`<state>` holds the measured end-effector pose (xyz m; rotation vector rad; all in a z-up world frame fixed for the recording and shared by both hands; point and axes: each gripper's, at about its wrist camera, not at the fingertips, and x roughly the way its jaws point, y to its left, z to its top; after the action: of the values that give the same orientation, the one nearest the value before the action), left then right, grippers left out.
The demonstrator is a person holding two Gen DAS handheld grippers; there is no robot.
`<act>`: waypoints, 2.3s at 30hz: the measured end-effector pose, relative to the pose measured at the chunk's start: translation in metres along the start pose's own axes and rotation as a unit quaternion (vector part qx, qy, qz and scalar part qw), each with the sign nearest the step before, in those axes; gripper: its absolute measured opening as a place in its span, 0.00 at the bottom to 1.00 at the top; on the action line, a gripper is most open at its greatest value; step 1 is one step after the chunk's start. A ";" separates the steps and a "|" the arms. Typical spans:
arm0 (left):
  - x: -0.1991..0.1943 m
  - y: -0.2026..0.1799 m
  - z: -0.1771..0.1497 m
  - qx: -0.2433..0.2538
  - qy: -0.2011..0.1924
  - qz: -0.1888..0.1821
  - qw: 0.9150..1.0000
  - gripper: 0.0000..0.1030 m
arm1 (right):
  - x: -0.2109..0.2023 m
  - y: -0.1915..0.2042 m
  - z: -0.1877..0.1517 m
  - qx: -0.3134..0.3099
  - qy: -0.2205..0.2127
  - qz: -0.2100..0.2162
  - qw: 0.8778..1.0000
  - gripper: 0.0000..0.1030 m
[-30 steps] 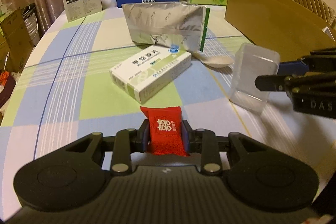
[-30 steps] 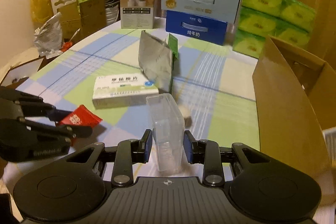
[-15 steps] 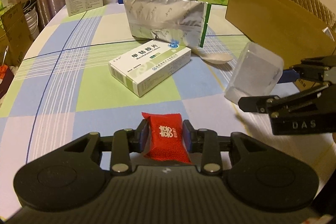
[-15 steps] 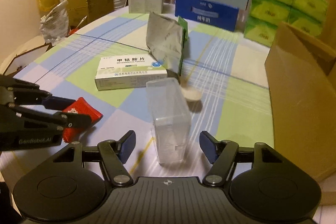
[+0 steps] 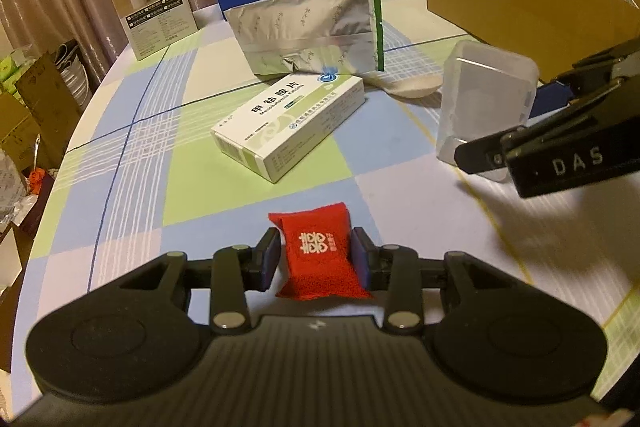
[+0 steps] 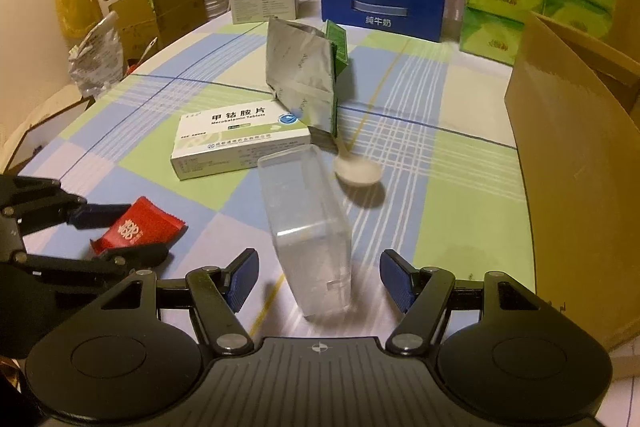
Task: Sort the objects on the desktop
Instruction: 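Carry red packet in left tool and clear container in right tool to cardboard box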
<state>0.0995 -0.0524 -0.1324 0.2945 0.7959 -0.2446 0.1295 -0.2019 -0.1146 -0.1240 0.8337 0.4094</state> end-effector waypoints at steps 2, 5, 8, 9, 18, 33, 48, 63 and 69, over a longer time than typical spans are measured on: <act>0.000 0.000 0.000 -0.001 0.000 0.001 1.000 0.32 | 0.000 0.000 0.000 0.001 0.000 0.002 1.000 0.63; 0.001 0.002 0.001 -0.006 0.004 -0.007 1.000 0.25 | 0.001 0.001 0.000 0.000 0.002 0.005 1.000 0.63; 0.000 0.004 0.001 -0.016 0.003 -0.012 1.000 0.23 | 0.002 0.002 0.000 -0.004 0.001 0.006 1.000 0.63; 0.000 0.005 0.001 -0.019 0.003 -0.014 1.000 0.23 | 0.002 0.002 0.001 -0.006 0.000 0.005 1.000 0.63; -0.004 0.008 0.005 -0.037 -0.008 -0.028 0.999 0.23 | 0.006 0.003 0.002 -0.014 0.001 0.004 1.000 0.55; -0.011 0.005 0.011 -0.043 -0.025 -0.034 0.998 0.23 | -0.010 0.005 0.004 -0.003 -0.034 -0.004 0.999 0.27; -0.059 -0.013 0.024 -0.052 -0.058 -0.044 0.996 0.23 | -0.074 0.005 0.006 0.030 -0.088 -0.011 0.996 0.27; -0.125 -0.054 0.054 -0.043 -0.098 -0.073 0.992 0.23 | -0.170 -0.018 0.016 0.034 -0.150 -0.067 0.986 0.27; -0.134 -0.083 0.083 -0.024 -0.115 -0.096 0.988 0.23 | -0.204 -0.056 0.018 0.049 -0.169 -0.101 0.979 0.27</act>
<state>0.0372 -0.1444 0.0071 0.1407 0.6006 -0.4320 0.0422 -0.3102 0.0456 -0.0446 0.4990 0.1896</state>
